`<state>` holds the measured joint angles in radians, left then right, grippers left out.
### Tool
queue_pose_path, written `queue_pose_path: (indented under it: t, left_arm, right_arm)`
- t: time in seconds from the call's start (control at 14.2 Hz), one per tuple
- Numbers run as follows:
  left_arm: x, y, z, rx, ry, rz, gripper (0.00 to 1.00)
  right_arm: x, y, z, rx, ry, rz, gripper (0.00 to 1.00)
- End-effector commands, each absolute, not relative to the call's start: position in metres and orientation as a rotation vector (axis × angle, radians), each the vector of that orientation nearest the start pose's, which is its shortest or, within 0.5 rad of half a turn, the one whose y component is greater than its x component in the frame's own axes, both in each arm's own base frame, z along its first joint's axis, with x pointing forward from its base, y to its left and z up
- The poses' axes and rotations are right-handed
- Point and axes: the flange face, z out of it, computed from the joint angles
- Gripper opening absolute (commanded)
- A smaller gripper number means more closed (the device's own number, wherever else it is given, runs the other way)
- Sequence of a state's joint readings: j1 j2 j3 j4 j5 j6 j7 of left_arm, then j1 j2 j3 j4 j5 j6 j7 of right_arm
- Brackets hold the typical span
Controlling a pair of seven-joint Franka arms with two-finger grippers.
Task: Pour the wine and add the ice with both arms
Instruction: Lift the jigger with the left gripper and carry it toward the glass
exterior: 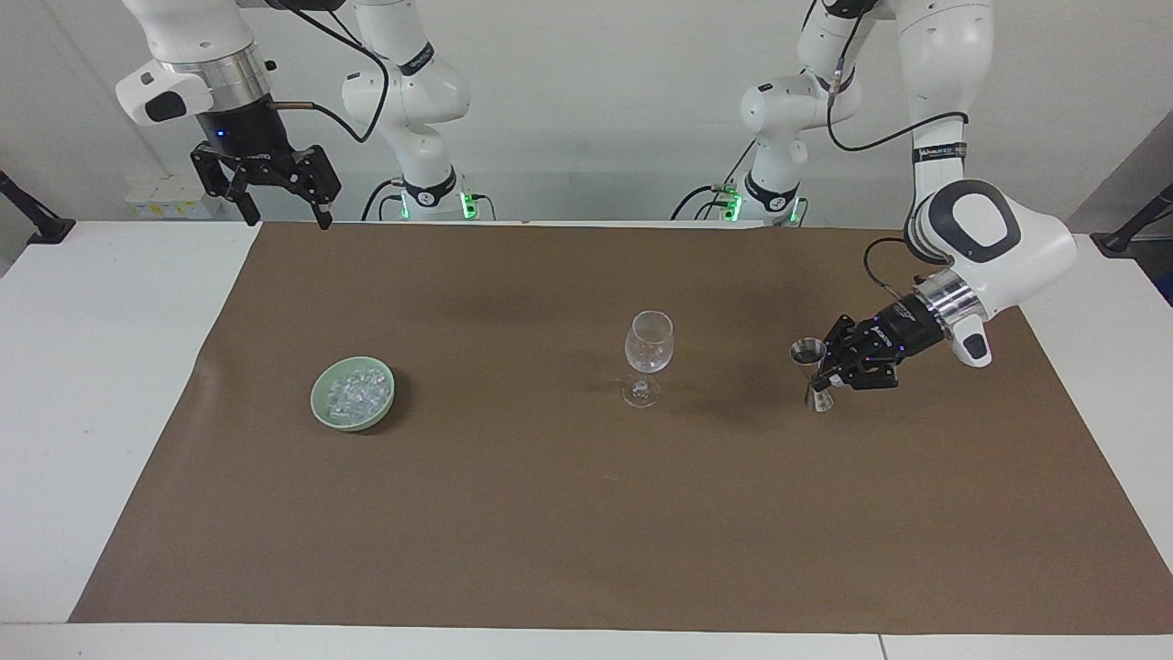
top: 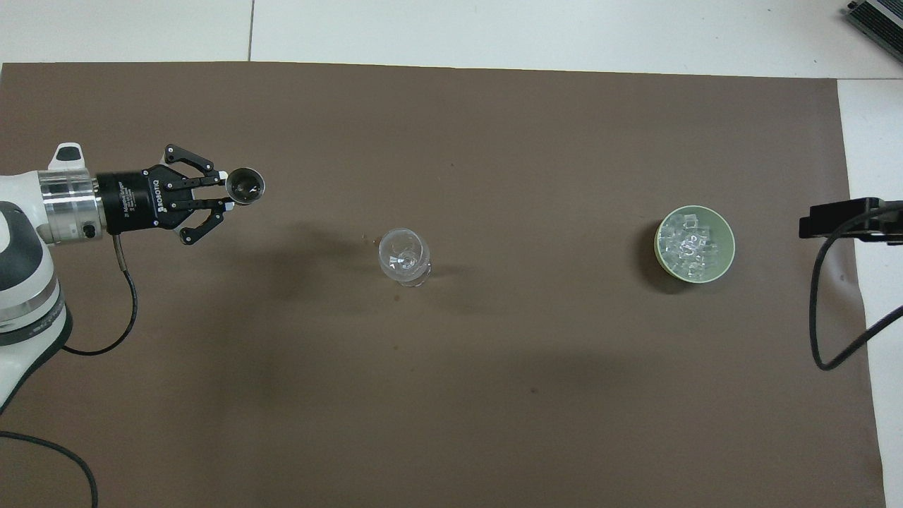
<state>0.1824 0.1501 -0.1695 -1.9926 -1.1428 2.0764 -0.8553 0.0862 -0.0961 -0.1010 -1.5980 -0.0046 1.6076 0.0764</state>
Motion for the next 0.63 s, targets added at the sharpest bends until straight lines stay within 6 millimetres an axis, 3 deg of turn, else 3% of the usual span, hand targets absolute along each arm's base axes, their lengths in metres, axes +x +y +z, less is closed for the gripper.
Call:
queue_pose_path:
  t: [0.0, 0.07, 0.56]
  left_arm:
    - [0.582, -0.046, 0.425, 1.563, 1.553, -0.524, 0.0]
    - [0.579, -0.06, 0.43, 1.566, 1.562, -0.513, 0.0]
    - [0.561, -0.104, 0.437, 1.602, 1.574, -0.417, 0.0]
  right_arm:
    - [0.525, -0.011, 0.668, -3.111, 0.119, -0.159, 1.0]
    - [0.525, -0.011, 0.667, -3.111, 0.119, -0.156, 1.0]
    - [0.525, -0.011, 0.667, -3.111, 0.119, -0.156, 1.0]
